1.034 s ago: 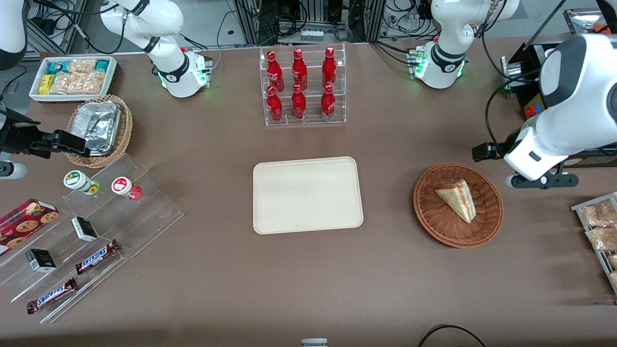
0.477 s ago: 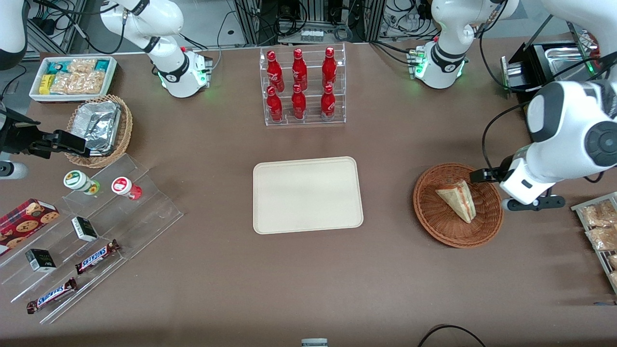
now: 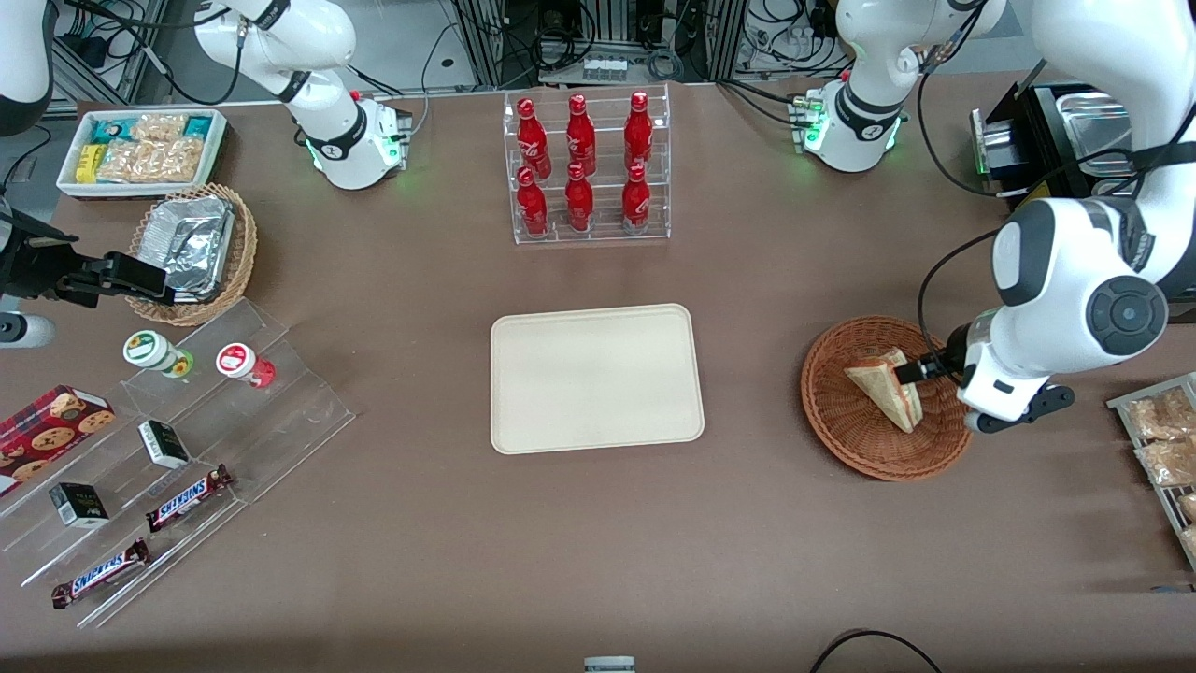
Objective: Place sandwich from basket to tray
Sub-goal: 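Lower the open left gripper around the wrapped sandwich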
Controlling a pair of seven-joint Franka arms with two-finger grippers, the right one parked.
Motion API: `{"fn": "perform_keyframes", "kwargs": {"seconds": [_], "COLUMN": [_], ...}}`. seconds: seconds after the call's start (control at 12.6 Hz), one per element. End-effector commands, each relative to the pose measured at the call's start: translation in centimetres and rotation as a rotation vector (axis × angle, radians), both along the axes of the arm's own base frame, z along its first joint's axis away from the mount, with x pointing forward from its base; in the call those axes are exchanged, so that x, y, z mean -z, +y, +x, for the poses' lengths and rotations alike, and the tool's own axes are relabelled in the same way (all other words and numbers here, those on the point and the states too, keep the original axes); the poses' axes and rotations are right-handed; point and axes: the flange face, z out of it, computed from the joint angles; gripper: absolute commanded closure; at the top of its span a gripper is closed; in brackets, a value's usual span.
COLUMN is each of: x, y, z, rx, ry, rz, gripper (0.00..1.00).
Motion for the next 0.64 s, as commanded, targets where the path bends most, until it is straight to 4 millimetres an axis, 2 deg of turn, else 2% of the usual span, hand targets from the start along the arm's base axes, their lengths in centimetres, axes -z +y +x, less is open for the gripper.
{"fn": "perform_keyframes", "kwargs": {"seconds": [0.0, 0.32, 0.56], "x": [1.6, 3.6, 5.9], "y": [-0.3, -0.4, -0.4], "z": [-0.8, -3.4, -5.1], "rx": [-0.136, -0.221, -0.238], "ry": [-0.038, -0.117, -0.171], "rz": [0.021, 0.025, 0.016], "gripper": [0.0, 0.0, 0.0]}}
